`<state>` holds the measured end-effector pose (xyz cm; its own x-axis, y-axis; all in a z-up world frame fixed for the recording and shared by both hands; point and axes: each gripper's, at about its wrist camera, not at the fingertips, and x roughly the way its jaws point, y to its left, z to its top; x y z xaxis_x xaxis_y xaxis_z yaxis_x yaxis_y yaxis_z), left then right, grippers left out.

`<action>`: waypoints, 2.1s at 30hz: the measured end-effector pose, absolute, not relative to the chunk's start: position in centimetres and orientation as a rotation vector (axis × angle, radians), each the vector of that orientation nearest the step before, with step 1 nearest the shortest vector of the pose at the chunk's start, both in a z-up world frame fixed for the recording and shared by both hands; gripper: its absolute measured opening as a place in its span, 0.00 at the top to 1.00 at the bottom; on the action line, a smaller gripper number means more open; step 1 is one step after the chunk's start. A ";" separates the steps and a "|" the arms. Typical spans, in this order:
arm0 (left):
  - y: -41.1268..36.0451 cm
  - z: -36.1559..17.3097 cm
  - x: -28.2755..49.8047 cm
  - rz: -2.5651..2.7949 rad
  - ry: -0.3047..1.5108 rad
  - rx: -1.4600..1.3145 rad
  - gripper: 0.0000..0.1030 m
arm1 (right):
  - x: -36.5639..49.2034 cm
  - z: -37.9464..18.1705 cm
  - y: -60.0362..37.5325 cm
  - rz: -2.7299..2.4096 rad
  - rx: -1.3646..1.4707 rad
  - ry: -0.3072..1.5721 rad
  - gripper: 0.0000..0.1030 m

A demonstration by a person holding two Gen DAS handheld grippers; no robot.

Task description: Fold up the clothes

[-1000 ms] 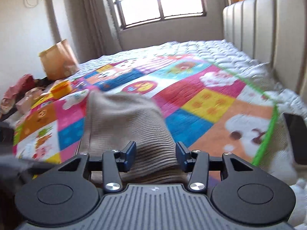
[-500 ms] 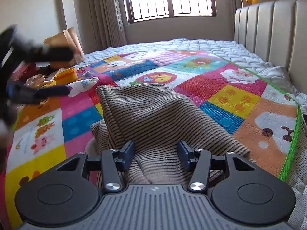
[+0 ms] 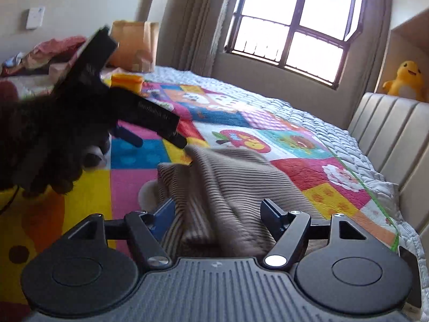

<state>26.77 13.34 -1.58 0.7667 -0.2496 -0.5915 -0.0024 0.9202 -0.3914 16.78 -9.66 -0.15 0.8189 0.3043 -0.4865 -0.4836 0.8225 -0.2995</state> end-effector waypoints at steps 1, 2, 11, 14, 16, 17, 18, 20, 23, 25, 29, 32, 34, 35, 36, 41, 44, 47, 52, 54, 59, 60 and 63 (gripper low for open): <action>13.5 -1.4 26.0 -0.145 0.687 -0.387 0.07 | 17.1 -0.8 -8.9 0.427 -0.482 0.436 0.27; 13.7 -1.1 25.3 -0.151 0.685 -0.387 0.07 | 17.3 -0.9 -8.8 0.427 -0.495 0.435 0.28; 12.1 -2.1 20.3 -0.289 0.718 -0.508 0.13 | 16.7 -0.8 -9.0 0.309 -0.607 0.371 0.40; 10.3 -2.3 19.5 -0.354 0.733 -0.486 0.20 | 16.6 -1.9 -8.8 0.304 -0.694 0.341 0.34; 10.0 -2.4 19.1 -0.364 0.734 -0.484 0.25 | 16.5 -2.1 -8.7 0.323 -0.729 0.330 0.40; 10.1 -2.4 19.0 -0.363 0.731 -0.491 0.25 | 16.6 -1.5 -8.9 0.335 -0.725 0.335 0.65; 10.4 -2.3 18.7 -0.357 0.727 -0.495 0.25 | 16.7 -1.0 -9.1 0.346 -0.721 0.340 0.72; 11.2 -2.4 18.3 -0.334 0.717 -0.502 0.25 | 16.5 0.8 -9.6 0.337 -0.702 0.315 0.81; 12.6 -2.5 18.2 -0.310 0.712 -0.537 0.26 | 15.5 4.8 -10.0 0.373 -0.633 0.276 1.00; 13.4 -2.6 18.2 -0.298 0.707 -0.561 0.26 | 14.3 7.4 -9.9 0.429 -0.581 0.252 1.00; 14.7 -2.0 17.9 -0.281 0.679 -0.583 0.25 | 13.2 7.0 -7.7 0.518 -0.592 0.283 1.00; 15.3 -1.5 17.3 -0.282 0.670 -0.562 0.19 | 13.2 4.8 -8.0 0.453 -0.602 0.302 0.95; 15.4 -1.5 17.1 -0.279 0.673 -0.559 0.18 | 13.1 3.5 -8.6 0.390 -0.620 0.298 0.65; 15.3 -1.7 17.1 -0.278 0.677 -0.568 0.18 | 13.0 2.8 -8.8 0.356 -0.635 0.292 0.39; 15.2 -1.9 17.3 -0.277 0.683 -0.583 0.18 | 12.9 2.2 -8.8 0.331 -0.660 0.284 0.34; 14.2 -3.0 17.7 -0.292 0.701 -0.584 0.12 | 13.9 -0.7 -7.9 0.269 -0.727 0.298 0.34; 14.2 -3.2 17.6 -0.307 0.699 -0.583 0.10 | 15.6 -2.3 -7.4 0.252 -0.784 0.353 0.33; 14.5 -3.7 17.5 -0.328 0.690 -0.602 0.10 | 16.1 -2.2 -8.0 0.207 -0.800 0.316 0.35; 14.1 -4.0 17.3 -0.346 0.674 -0.586 0.03 | 16.8 -2.6 -8.2 0.173 -0.805 0.327 0.44; 13.8 -3.9 17.2 -0.351 0.671 -0.560 0.03 | 17.7 -3.6 -8.1 0.216 -0.816 0.367 0.50; 14.4 -4.1 16.9 -0.380 0.660 -0.579 0.03 | 18.9 -1.3 -9.9 0.232 -0.659 0.423 0.64; 14.5 -4.2 16.9 -0.382 0.659 -0.584 0.03 | 19.1 -0.8 -10.4 0.235 -0.625 0.432 0.67; 14.4 -4.2 16.9 -0.382 0.656 -0.582 0.03 | 19.3 0.9 -12.0 0.250 -0.515 0.460 0.72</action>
<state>16.88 14.45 -4.21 0.7333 -0.5028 -0.4577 0.1492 0.7757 -0.6132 19.27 -12.02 0.87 0.8692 0.1152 -0.4809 -0.3412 0.8436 -0.4147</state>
